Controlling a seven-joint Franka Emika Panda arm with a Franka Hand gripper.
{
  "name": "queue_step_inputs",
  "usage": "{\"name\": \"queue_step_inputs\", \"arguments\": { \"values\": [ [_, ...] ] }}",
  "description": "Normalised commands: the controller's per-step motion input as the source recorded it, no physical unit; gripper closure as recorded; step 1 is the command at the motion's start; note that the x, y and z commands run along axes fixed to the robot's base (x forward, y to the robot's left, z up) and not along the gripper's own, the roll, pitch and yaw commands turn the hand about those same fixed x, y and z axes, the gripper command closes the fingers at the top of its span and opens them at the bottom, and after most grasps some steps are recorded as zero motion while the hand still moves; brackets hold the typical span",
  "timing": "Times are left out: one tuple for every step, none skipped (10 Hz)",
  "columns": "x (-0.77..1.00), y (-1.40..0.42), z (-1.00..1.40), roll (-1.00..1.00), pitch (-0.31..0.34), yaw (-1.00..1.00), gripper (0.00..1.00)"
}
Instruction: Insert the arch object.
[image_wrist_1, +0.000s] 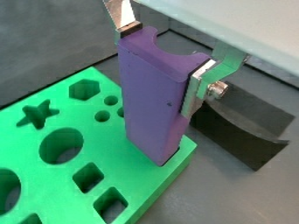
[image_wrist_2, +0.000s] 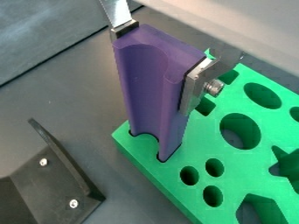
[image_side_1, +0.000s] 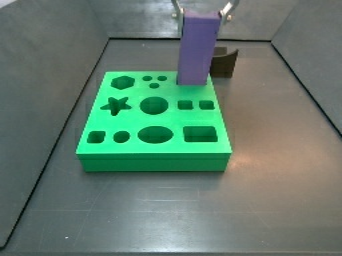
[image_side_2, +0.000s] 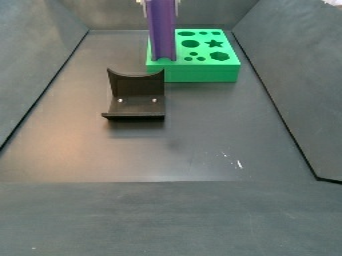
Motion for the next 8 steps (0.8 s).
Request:
{"name": "queue_step_inputs", "arguments": {
  "values": [
    [0.01, -0.07, -0.36, -0.07, -0.077, 0.23, 1.00],
    [0.00, -0.05, -0.33, -0.06, -0.071, 0.17, 1.00],
    [0.00, -0.02, -0.31, -0.05, -0.050, 0.09, 1.00],
    [0.00, 0.00, -0.33, -0.05, -0.046, 0.05, 1.00],
    [0.00, 0.00, -0.36, -0.06, -0.050, 0.02, 1.00],
    [0.00, 0.00, -0.32, -0.08, -0.027, 0.00, 1.00],
    [0.00, 0.01, -0.15, -0.07, -0.036, 0.00, 1.00],
    [0.05, 0.00, 0.00, 0.00, 0.034, 0.00, 1.00]
  ]
}}
